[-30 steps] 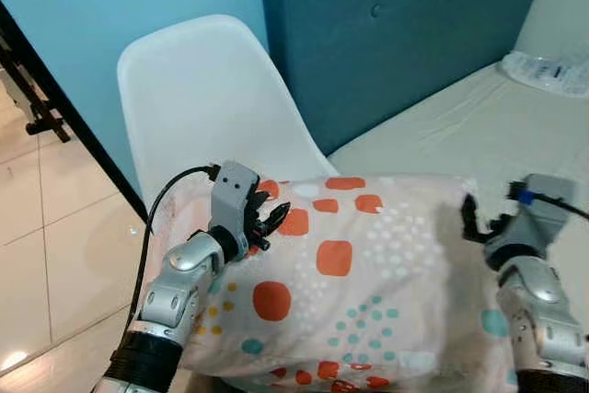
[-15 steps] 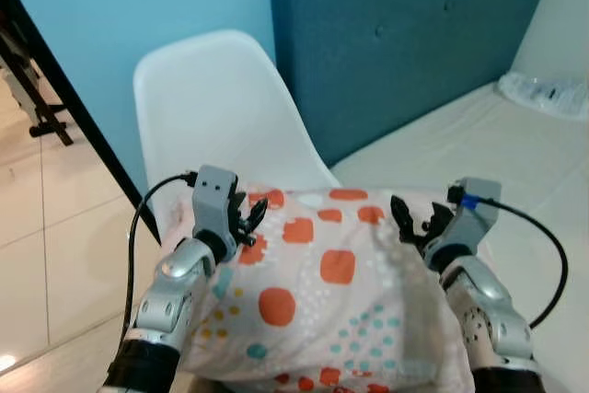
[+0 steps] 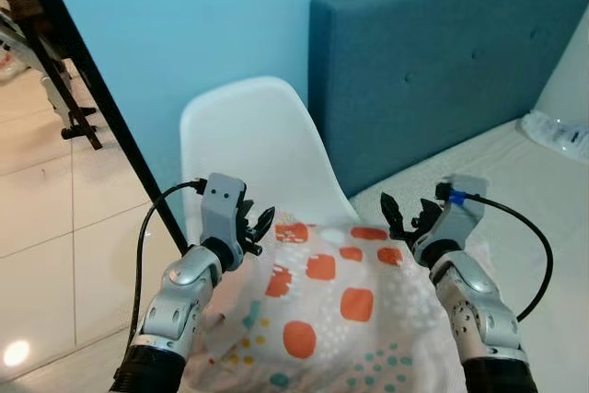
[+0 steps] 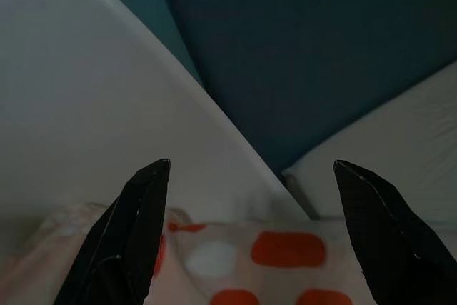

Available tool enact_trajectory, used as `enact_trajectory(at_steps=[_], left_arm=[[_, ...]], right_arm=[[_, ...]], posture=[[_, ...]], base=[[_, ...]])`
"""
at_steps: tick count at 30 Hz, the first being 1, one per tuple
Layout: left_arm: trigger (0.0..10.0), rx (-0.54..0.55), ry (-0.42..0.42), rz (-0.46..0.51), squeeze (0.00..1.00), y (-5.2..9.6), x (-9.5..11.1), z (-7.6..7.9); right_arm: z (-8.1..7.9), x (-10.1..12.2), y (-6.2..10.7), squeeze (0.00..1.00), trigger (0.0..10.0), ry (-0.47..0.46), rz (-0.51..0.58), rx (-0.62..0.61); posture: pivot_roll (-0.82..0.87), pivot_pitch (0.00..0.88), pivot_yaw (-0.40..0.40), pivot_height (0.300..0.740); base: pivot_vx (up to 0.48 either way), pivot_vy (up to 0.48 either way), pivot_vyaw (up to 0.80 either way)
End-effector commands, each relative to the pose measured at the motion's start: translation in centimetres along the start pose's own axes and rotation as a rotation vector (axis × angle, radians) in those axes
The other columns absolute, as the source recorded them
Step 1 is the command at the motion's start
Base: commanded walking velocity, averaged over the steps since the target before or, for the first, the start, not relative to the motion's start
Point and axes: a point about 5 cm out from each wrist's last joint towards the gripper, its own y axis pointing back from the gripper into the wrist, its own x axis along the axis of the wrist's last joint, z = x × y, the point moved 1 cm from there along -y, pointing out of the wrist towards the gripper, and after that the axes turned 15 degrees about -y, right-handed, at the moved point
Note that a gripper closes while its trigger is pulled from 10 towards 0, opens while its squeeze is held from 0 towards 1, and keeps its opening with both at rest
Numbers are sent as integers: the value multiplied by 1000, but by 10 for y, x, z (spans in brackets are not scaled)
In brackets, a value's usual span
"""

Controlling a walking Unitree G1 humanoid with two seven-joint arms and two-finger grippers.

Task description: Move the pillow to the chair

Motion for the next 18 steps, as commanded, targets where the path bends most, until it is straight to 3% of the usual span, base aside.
enact_trajectory(at_steps=[1, 11, 18], left_arm=[[10000, 0, -3, -38, 0, 3, -10, 1], [10000, 0, 0, -51, 0, 3, -13, 0], [10000, -3, 4, -61, 0, 3, -17, 2]], right_arm=[[3, -5, 1, 0, 10000, 4, -2, -26], [1, -1, 1, 0, 10000, -23, 15, 26], [4, -3, -2, 0, 10000, -7, 7, -11]], posture=[[-115, 48, 58, 698], [-118, 43, 53, 713], [-115, 38, 55, 738]], base=[[0, 0, 0], [0, 0, 0], [0, 0, 0]])
